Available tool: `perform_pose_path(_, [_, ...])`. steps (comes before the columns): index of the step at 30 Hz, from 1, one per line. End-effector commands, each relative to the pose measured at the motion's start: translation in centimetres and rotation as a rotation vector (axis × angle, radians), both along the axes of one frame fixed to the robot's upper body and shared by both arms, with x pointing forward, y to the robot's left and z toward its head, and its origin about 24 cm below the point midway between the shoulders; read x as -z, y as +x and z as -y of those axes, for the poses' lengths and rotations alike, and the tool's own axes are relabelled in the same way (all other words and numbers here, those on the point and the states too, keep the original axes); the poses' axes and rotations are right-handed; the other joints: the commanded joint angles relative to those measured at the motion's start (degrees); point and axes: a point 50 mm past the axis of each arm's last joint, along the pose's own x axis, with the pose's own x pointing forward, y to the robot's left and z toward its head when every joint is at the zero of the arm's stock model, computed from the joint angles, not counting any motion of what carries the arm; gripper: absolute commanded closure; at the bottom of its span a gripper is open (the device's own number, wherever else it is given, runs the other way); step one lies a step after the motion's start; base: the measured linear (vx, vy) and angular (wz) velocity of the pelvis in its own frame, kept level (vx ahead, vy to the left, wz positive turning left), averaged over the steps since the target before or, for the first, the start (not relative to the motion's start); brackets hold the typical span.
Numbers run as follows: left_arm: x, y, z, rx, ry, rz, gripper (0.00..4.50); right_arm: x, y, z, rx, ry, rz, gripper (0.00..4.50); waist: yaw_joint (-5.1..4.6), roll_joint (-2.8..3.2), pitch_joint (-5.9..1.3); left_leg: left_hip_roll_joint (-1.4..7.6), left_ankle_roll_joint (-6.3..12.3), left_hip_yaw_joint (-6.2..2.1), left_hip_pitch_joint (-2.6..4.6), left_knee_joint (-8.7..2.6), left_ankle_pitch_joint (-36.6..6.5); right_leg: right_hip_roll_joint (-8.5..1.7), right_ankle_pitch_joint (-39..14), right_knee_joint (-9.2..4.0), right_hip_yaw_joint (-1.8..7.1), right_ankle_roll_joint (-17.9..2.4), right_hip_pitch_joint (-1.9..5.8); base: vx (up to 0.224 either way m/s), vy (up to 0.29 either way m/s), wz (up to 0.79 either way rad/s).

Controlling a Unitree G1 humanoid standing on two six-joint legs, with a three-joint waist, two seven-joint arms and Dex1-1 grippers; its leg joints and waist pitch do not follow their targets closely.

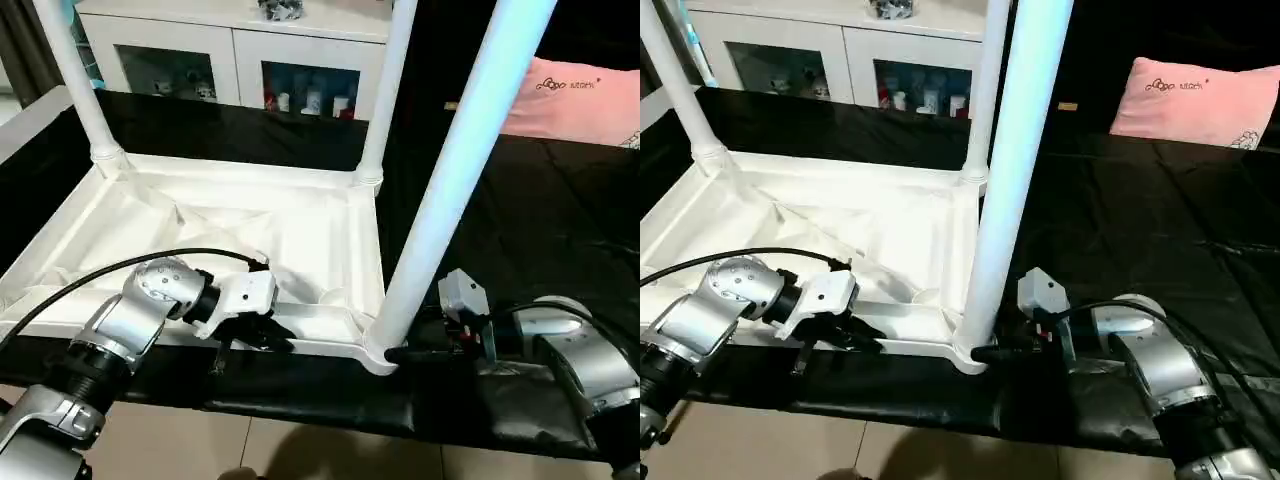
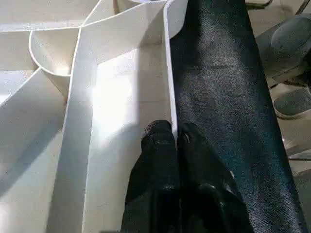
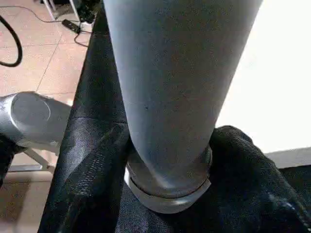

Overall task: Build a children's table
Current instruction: Rotate leg to tighten

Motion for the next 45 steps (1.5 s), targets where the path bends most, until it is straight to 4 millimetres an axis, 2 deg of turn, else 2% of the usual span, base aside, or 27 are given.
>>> perform_pose_path(1, [0.5, -0.4, 0.4, 0.077, 0.046, -0.026, 4.50, 0.0, 0.1, 0.1, -0.002, -0.001, 0.001, 2.19, -0.23, -0.23, -3.30, 2.99, 4.28, -0.42, 0.92, -4.01, -5.16, -3.28, 3.42, -3.13, 1.46, -17.76, 2.05, 0.000, 0.000, 0.00])
perform_pose_path(2, [0.5, -0.4, 0.4, 0.077, 0.047, -0.027, 4.50, 0.0, 0.1, 0.1, -0.002, 0.002, 0.000, 2.35, -0.27, -0.24, -3.27, 2.99, 4.05, -0.43, 0.96, -4.09, -5.62, -3.26, 2.86, -3.19, 1.45, -17.68, 2.05, 0.000, 0.000, 0.00])
perform_pose_path(3, [0.5, -0.5, 0.4, 0.078, 0.049, -0.029, 4.50, 0.0, 0.1, 0.1, -0.003, 0.006, -0.001, 2.35, -0.25, -0.10, -3.31, 2.99, 3.96, -0.46, 0.98, -4.08, -5.63, -3.28, 2.91, -3.17, 1.45, -17.70, 2.06, 0.000, 0.000, 0.00])
perform_pose_path(10, [0.7, -0.5, 0.2, 0.073, 0.056, -0.028, 4.50, 0.1, 0.2, -0.1, 0.008, -0.004, 0.031, 2.49, -0.38, -0.08, -3.29, 2.98, 3.30, -0.48, 1.00, -4.19, -6.50, -3.24, 2.56, -3.29, 1.47, -17.59, 2.01, 0.000, 0.000, 0.00])
perform_pose_path(11, [0.7, -0.4, 0.2, 0.062, 0.051, -0.027, 4.50, 0.1, 0.2, -0.2, 0.012, 0.017, -0.014, 2.16, -0.44, 0.10, -3.24, 2.96, 3.26, -0.51, 0.99, -4.26, -6.82, -3.17, 2.44, -3.34, 1.46, -17.62, 2.08, 0.000, 0.000, 0.00])
perform_pose_path(13, [0.7, -0.4, 0.2, 0.054, 0.046, -0.028, 4.50, 0.0, 0.2, -0.3, 0.015, 0.030, -0.019, 2.16, -0.45, -0.15, -3.22, 3.00, 3.29, -0.48, 1.00, -4.26, -7.03, -3.16, 2.29, -3.36, 1.48, -17.63, 2.10, 0.000, 0.000, 0.00])
perform_pose_path(14, [0.7, -0.4, 0.2, 0.051, 0.044, -0.029, 4.50, -0.1, 0.2, -0.4, 0.016, 0.035, -0.019, 1.79, -0.39, -0.06, -3.22, 3.03, 3.31, -0.49, 1.04, -4.26, -6.95, -3.23, 1.89, -3.35, 1.49, -17.58, 2.07, 0.000, 0.000, 0.00])
perform_pose_path(16, [0.8, -0.6, 0.1, 0.047, 0.044, -0.032, 4.50, -0.3, 0.2, -0.6, 0.005, 0.048, -0.020, 1.72, -0.38, -0.05, -3.23, 3.04, 3.18, -0.50, 1.07, -4.27, -6.91, -3.25, 1.44, -3.40, 1.50, -17.52, 2.06, 0.000, 0.000, 0.00])
perform_pose_path(18, [0.9, -0.7, 0.0, 0.045, 0.048, -0.035, 4.50, -0.3, 0.3, -0.7, 0.006, 0.043, 0.001, 1.49, -0.39, -0.61, -3.30, 3.03, 3.59, -0.40, 0.98, -4.16, -5.89, -3.28, 2.19, -3.29, 1.51, -17.53, 2.02, 0.000, 0.000, 0.00])
perform_pose_path(19, [0.9, -0.7, -0.1, 0.044, 0.051, -0.036, 4.50, -0.3, 0.4, -0.8, 0.004, 0.036, 0.016, 1.49, -0.34, -0.38, -3.29, 3.03, 3.80, -0.45, 0.97, -4.17, -5.46, -3.31, 2.38, -3.22, 1.50, -17.56, 1.97, 0.000, 0.000, 0.00])
perform_pose_path(21, [0.9, -0.7, -0.2, 0.044, 0.052, -0.036, 4.50, -0.2, 0.3, -0.9, -0.005, 0.038, 0.004, 1.49, -0.34, -0.34, -3.26, 3.02, 3.82, -0.44, 0.96, -4.16, -5.38, -3.32, 2.37, -3.26, 1.51, -17.49, 1.94, 0.000, 0.000, 0.00])
perform_pose_path(22, [0.9, -0.7, -0.2, 0.043, 0.052, -0.036, 4.50, -0.2, 0.3, -0.9, -0.007, 0.039, 0.002, 1.49, -0.38, -0.69, -3.23, 3.02, 3.92, -0.40, 0.93, -4.18, -5.52, -3.27, 2.16, -3.30, 1.49, -17.44, 1.98, 0.000, 0.000, 0.00])
perform_pose_path(23, [0.8, -0.6, -0.2, 0.043, 0.054, -0.035, 4.50, -0.2, 0.3, -0.9, -0.018, 0.042, -0.011, 1.49, -0.32, -0.49, -3.18, 3.03, 3.90, -0.45, 0.92, -4.23, -5.79, -3.34, 1.42, -3.32, 1.50, -17.33, 1.98, 0.000, 0.000, 0.00])
perform_pose_path(24, [0.8, -0.6, -0.2, 0.043, 0.055, -0.035, 4.50, -0.2, 0.3, -0.9, -0.020, 0.042, -0.013, 1.73, -0.34, -0.49, -3.18, 3.04, 3.78, -0.43, 0.94, -4.24, -6.05, -3.34, 0.96, -3.38, 1.52, -17.19, 1.95, 0.000, 0.000, 0.00])
perform_pose_path(26, [0.8, -0.6, -0.3, 0.042, 0.057, -0.034, 4.50, -0.2, 0.3, -1.0, -0.022, 0.048, -0.025, 1.82, -0.33, -0.62, -3.14, 3.06, 3.77, -0.46, 0.93, -4.28, -5.98, -3.35, 0.84, -3.36, 1.52, -17.09, 1.93, 0.000, 0.000, 0.00])
perform_pose_path(29, [0.8, -0.6, -0.3, 0.043, 0.059, -0.035, 4.50, -0.2, 0.2, -1.0, -0.026, 0.054, -0.033, 2.15, -0.28, -0.42, -3.20, 3.08, 3.77, -0.44, 0.99, -4.25, -5.77, -3.36, 1.16, -3.32, 1.52, -17.11, 1.87, 0.000, 0.000, 0.00])
perform_pose_path(33, [0.9, -0.7, -0.3, 0.043, 0.061, -0.038, 4.50, -0.1, 0.2, -1.0, -0.025, 0.065, -0.047, 2.41, -0.31, -0.47, -3.12, 3.09, 3.62, -0.43, 0.99, -4.32, -6.18, -3.37, 0.80, -3.39, 1.53, -17.08, 1.83, 0.000, 0.000, 0.00])
perform_pose_path(37, [1.1, -0.8, -0.5, 0.041, 0.073, -0.042, 4.50, 0.1, 0.0, -0.9, -0.023, 0.072, -0.068, 2.48, -0.33, -0.26, -3.12, 3.06, 3.22, -0.48, 1.01, -4.39, -6.53, -3.33, 0.71, -3.43, 1.53, -16.98, 1.87, 0.000, 0.000, 0.00])
perform_pose_path(43, [1.2, -0.8, -0.5, 0.021, 0.068, -0.041, 4.50, 0.5, -0.5, -0.9, -0.029, 0.075, -0.086, 2.50, -0.33, -0.29, -3.14, 3.09, 2.98, -0.49, 0.99, -4.40, -6.70, -3.35, 1.04, -3.41, 1.55, -17.03, 1.90, 0.000, 0.000, 0.00])
perform_pose_path(45, [1.4, -0.2, -0.4, -0.061, 0.060, -0.017, 4.50, 0.8, -0.6, -1.3, 0.009, 0.103, -0.112, 2.50, -0.30, -0.15, -3.11, 3.07, 2.98, -0.45, 1.05, -4.41, -6.91, -3.31, 1.34, -3.49, 1.57, -17.17, 1.87, 0.000, 0.000, 0.00])
